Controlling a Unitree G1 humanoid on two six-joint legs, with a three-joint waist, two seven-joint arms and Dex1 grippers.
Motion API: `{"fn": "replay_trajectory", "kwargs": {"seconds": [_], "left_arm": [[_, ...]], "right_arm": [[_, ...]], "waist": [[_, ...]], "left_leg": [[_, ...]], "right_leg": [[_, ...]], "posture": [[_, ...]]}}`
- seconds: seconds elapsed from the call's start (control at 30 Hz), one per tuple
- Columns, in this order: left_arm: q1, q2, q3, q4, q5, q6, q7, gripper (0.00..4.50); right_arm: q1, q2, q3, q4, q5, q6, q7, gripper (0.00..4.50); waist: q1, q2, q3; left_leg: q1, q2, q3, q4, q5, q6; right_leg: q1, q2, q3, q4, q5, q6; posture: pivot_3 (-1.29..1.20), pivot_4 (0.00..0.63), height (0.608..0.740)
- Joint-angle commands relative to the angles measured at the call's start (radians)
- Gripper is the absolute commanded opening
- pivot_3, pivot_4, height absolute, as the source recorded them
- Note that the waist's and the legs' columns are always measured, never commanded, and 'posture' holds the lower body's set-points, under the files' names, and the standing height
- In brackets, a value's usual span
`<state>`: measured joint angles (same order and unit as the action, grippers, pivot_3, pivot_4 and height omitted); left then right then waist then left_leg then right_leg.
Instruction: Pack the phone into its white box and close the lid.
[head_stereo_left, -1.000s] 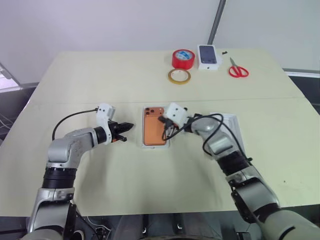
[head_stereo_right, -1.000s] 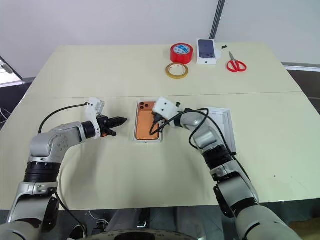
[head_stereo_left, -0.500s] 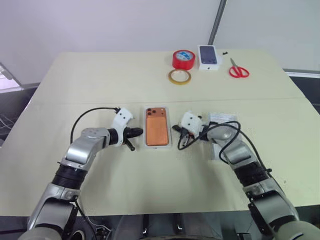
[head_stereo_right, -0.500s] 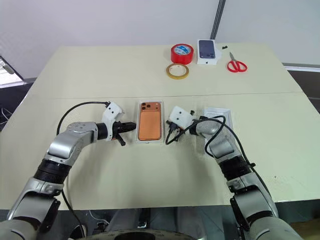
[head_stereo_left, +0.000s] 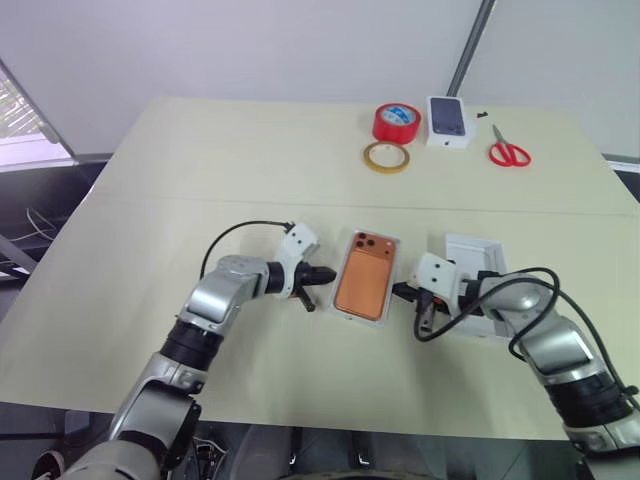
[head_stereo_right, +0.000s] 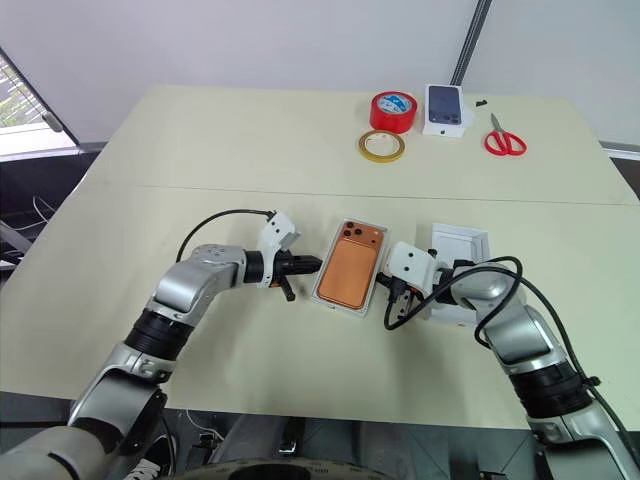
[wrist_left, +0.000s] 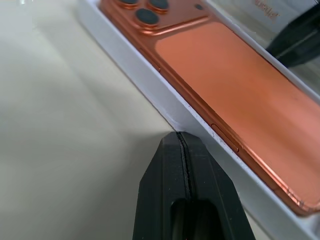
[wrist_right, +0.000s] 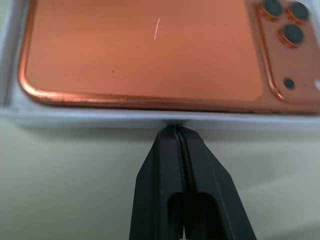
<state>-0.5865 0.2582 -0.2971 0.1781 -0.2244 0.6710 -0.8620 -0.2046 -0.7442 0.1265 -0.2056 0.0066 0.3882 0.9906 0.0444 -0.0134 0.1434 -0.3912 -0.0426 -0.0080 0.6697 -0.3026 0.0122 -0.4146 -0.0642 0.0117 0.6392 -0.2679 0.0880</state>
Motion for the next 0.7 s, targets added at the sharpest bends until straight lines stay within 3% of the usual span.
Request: {"fn": "replay_trajectory", "kwargs": {"seconds": [0.03, 0.33, 0.7], "left_arm": [[-0.030, -0.094, -0.104, 0.045, 0.000, -0.037, -0.068, 0.00], [-0.086, -0.162, -0.126, 0.140, 0.056, -0.105, -0.100, 0.00], [-0.088, -0.029, -0.014, 0.171, 0.057, -0.154, -0.136, 0.00]], "right_arm": [[0.042, -0.047, -0.050, -0.012, 0.018, -0.011, -0.002, 0.05], [0.074, -0.103, -0.098, 0.029, 0.028, -0.040, -0.001, 0.05], [0.128, -0.152, -0.150, 0.064, 0.063, -0.084, 0.031, 0.05]], "waist": [[0.003, 0.000, 0.000], [-0.002, 0.000, 0.000], [-0.007, 0.001, 0.001]], "left_leg": [[0.000, 0.000, 0.000, 0.000, 0.000, 0.000], [-0.001, -0.001, -0.001, 0.010, -0.005, 0.007], [-0.001, 0.000, -0.001, 0.010, -0.006, 0.009]], "right_leg": [[0.001, 0.000, 0.000, -0.002, 0.000, 0.000], [0.009, -0.001, 0.000, -0.008, 0.000, 0.000], [0.007, -0.001, 0.000, -0.007, 0.000, 0.000]], "posture": [[0.00, 0.150, 0.740], [0.00, 0.150, 0.740], [0.00, 0.150, 0.740]]}}
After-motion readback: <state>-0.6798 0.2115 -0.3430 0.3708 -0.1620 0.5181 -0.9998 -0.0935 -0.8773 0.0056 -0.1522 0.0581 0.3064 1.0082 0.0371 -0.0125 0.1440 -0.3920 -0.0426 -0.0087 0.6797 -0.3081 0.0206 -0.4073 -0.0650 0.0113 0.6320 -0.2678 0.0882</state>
